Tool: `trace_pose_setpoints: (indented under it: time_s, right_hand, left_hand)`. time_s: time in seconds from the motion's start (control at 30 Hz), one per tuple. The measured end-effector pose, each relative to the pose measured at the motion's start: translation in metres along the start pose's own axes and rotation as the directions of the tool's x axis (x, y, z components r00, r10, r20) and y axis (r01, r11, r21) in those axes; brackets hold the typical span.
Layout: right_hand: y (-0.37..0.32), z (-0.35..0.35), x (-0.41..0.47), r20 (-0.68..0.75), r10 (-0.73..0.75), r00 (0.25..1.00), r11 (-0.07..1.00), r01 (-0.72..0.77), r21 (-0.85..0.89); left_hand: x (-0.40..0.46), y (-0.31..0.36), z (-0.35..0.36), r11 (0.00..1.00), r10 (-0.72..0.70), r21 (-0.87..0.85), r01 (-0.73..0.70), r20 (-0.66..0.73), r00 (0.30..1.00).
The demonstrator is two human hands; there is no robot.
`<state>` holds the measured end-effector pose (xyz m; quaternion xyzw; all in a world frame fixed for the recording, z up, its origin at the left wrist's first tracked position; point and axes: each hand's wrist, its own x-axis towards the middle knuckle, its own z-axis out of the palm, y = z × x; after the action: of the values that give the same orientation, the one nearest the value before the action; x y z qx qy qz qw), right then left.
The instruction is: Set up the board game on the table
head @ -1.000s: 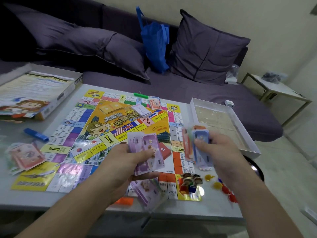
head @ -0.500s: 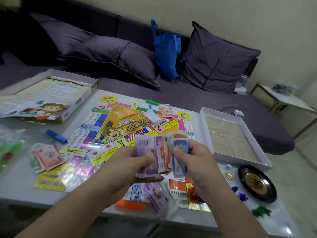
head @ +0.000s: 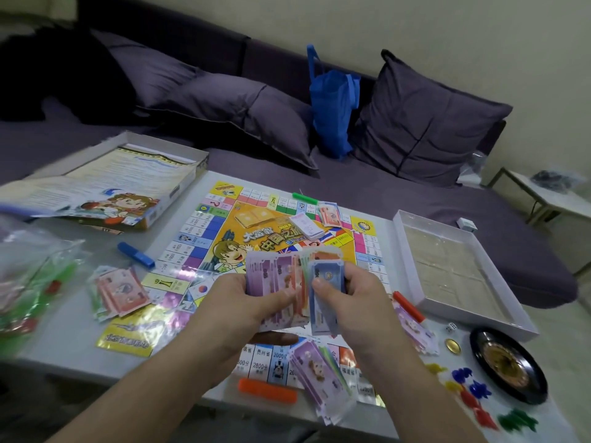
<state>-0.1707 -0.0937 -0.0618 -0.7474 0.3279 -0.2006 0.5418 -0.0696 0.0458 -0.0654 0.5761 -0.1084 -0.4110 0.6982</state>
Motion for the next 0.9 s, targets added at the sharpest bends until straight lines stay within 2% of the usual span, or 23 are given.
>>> trace_pose_setpoints:
  time_s: [0.17,0.37,0.63,0.9]
  right_hand:
    - [-0.003,-0.006,0.002,0.017,0.063,0.998,0.994,-0.064,0.087]
    - [0.004,-0.001,-0.003,0.058,0.081,0.995,0.995,-0.084,0.052]
    - [0.008,-0.004,0.005,-0.061,0.069,0.996,0.997,-0.066,0.048]
    - [0.012,-0.026,0.046,-0.176,0.145,0.974,0.985,-0.126,0.115]
  left_hand:
    - [0.009,0.000,-0.006,0.995,0.005,-0.103,-0.013,-0.079,0.997]
    - [0.015,-0.004,0.003,0.977,-0.055,-0.210,0.035,-0.091,0.994]
    - [0.026,0.000,0.015,0.965,-0.109,-0.238,0.107,0.004,0.994]
    - [0.048,0.008,0.009,0.972,-0.147,-0.198,0.129,-0.076,0.986]
